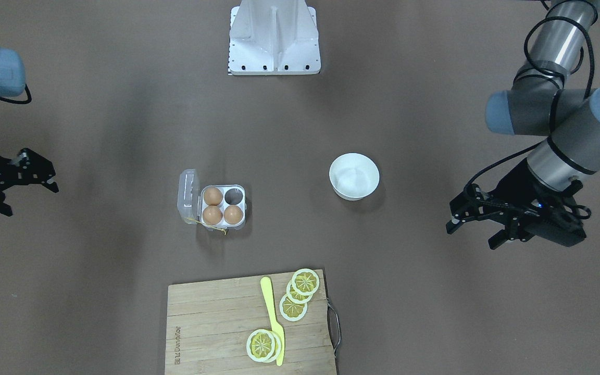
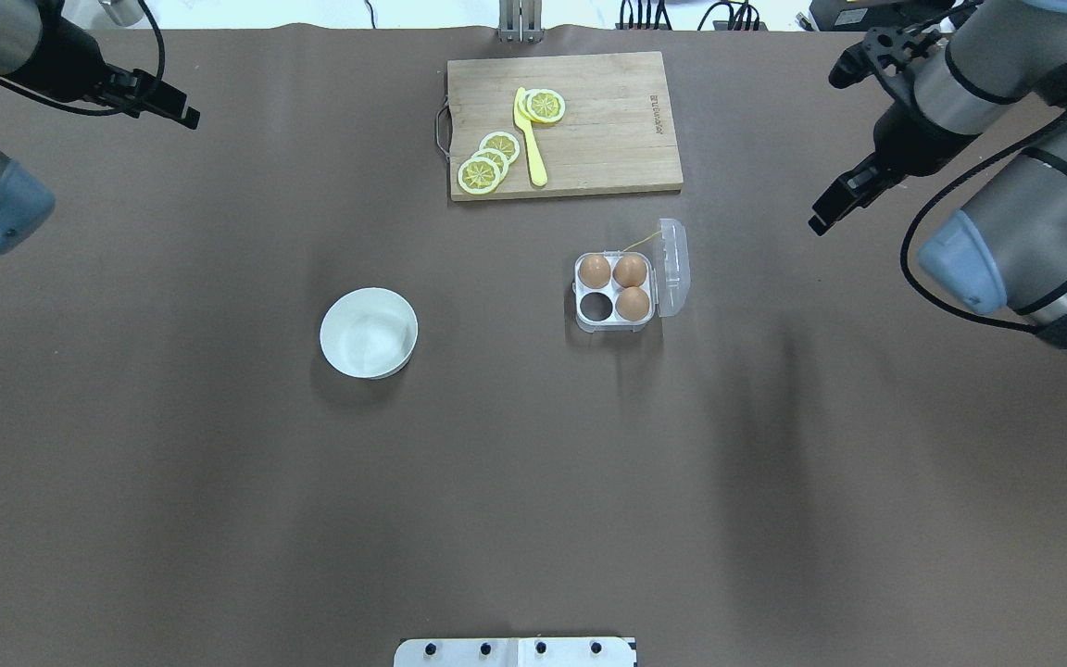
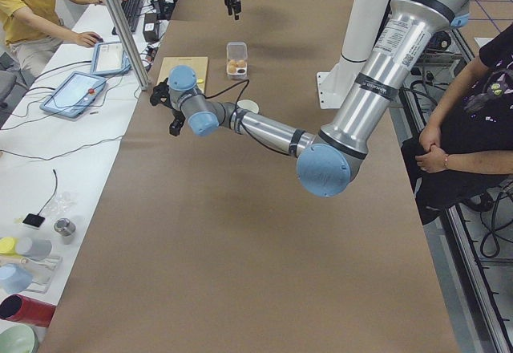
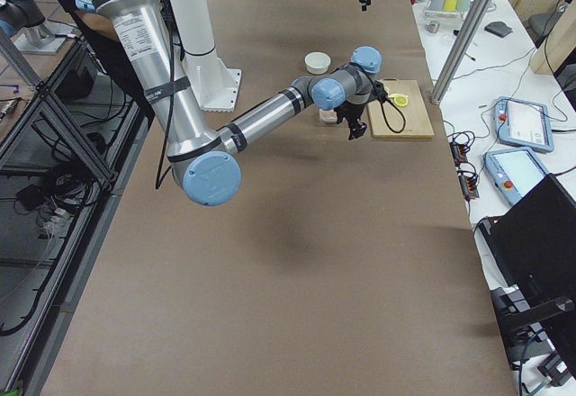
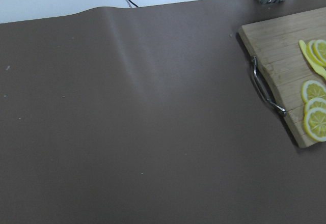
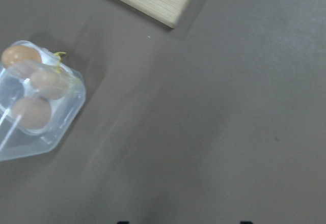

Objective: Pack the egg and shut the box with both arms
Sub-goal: 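Reach the right gripper to the open clear lid of the carton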

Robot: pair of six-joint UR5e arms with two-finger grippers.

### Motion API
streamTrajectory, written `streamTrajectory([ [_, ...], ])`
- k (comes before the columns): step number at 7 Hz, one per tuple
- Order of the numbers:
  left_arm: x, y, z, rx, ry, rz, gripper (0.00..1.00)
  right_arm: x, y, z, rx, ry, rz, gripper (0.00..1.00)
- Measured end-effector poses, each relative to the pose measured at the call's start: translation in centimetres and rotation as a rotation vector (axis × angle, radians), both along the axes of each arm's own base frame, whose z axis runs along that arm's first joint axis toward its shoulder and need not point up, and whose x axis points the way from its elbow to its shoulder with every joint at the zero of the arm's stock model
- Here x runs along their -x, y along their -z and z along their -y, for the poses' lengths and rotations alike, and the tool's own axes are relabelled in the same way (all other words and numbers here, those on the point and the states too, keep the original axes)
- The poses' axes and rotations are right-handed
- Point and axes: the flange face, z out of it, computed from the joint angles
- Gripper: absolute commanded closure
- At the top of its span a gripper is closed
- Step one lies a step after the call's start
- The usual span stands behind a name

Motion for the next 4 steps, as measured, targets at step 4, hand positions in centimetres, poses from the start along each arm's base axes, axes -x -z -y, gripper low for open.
streamTrajectory([
  [4, 2.7, -3.6, -0.1, -0.044, -0.023, 0.065, 0.08, 7.7, 3.9, -1.9, -0.115, 0.055, -0.046, 0.58],
])
